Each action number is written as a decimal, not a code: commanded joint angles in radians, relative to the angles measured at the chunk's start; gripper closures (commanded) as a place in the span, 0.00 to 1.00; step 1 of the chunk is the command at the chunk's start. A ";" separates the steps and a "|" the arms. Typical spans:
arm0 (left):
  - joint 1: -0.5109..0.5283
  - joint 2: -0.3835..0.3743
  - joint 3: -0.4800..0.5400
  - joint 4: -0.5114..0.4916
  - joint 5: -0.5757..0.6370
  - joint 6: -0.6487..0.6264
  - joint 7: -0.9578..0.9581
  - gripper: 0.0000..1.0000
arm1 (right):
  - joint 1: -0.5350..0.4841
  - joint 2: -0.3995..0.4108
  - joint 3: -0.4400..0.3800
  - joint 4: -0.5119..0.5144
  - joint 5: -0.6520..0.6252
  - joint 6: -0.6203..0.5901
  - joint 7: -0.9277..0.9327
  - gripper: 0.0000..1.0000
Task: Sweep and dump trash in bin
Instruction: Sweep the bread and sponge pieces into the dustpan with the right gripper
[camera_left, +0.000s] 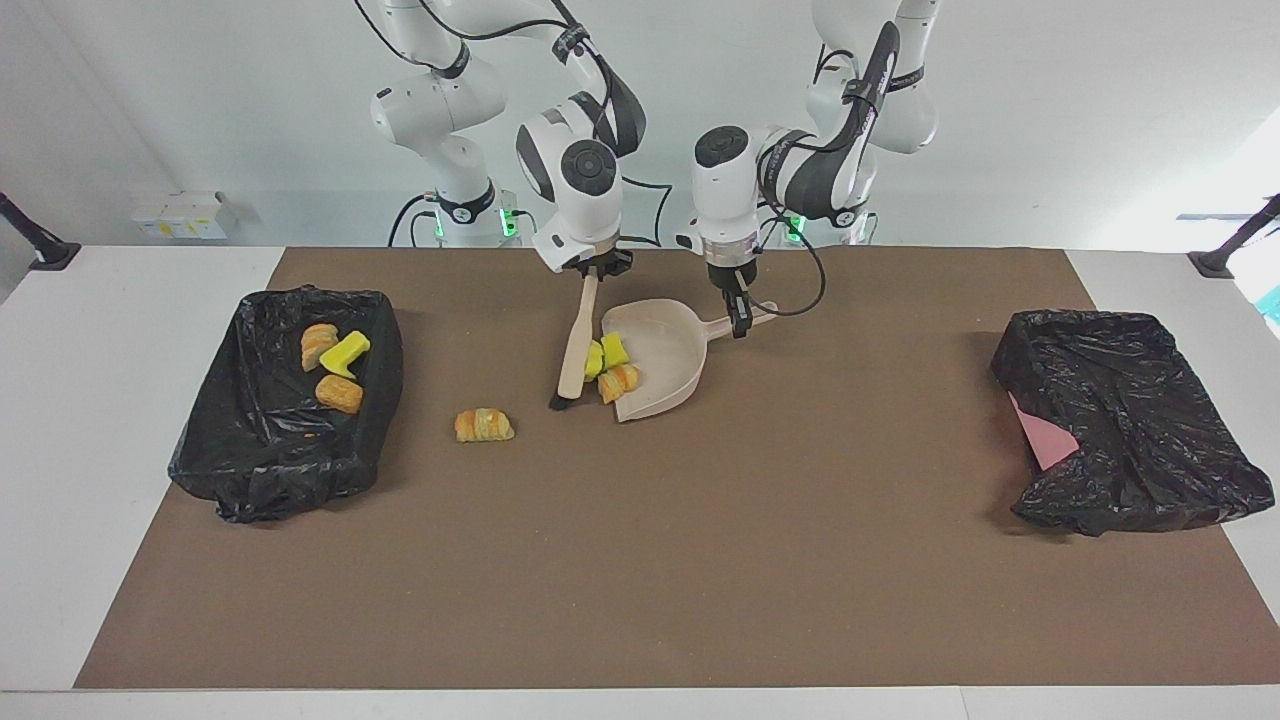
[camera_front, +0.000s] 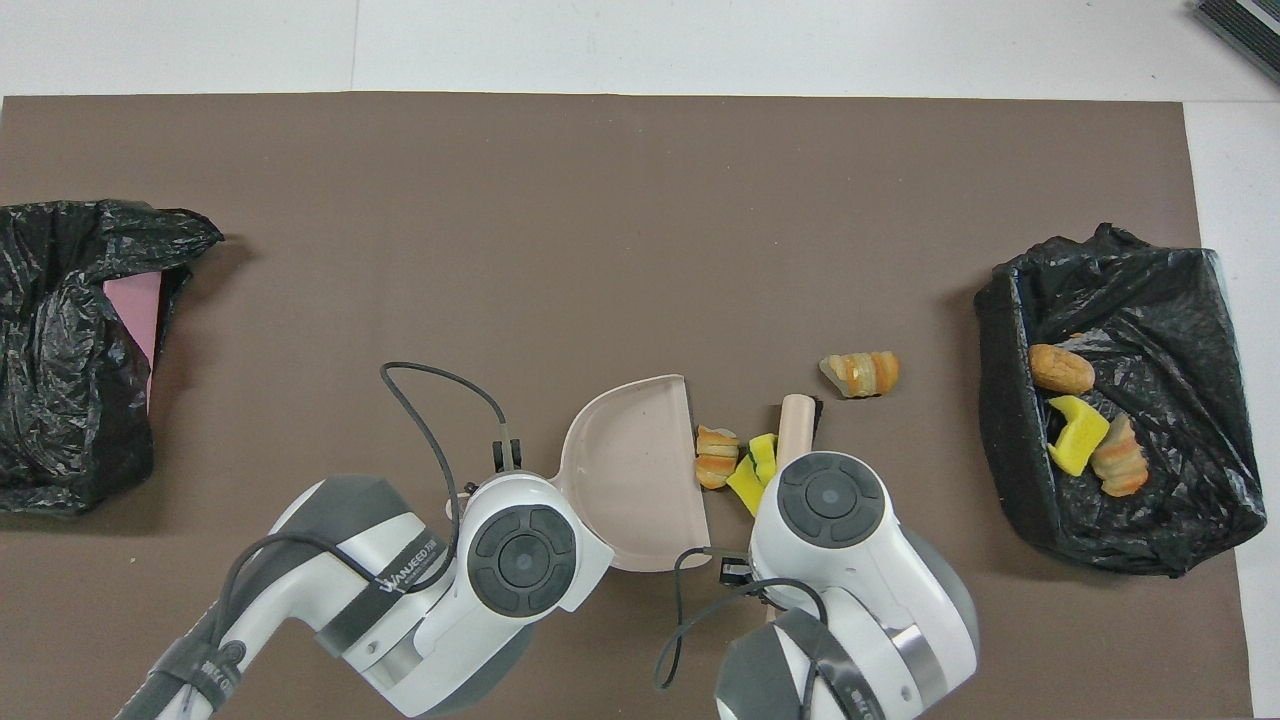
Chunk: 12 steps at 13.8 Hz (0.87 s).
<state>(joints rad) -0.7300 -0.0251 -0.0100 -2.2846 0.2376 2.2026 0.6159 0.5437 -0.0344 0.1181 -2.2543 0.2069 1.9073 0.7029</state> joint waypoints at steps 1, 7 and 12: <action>-0.026 -0.004 0.015 -0.021 0.000 0.049 -0.025 1.00 | 0.041 0.048 0.003 0.080 0.058 -0.011 -0.003 1.00; 0.007 0.059 0.019 0.016 -0.049 0.123 -0.013 1.00 | 0.022 0.016 -0.011 0.131 0.007 -0.071 0.010 1.00; 0.080 0.103 0.018 0.066 -0.076 0.167 -0.005 1.00 | -0.037 0.001 -0.008 0.170 -0.205 -0.133 -0.005 1.00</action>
<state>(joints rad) -0.6788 0.0505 0.0111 -2.2468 0.1861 2.3330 0.6109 0.5392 -0.0315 0.1027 -2.1073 0.0661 1.7962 0.7037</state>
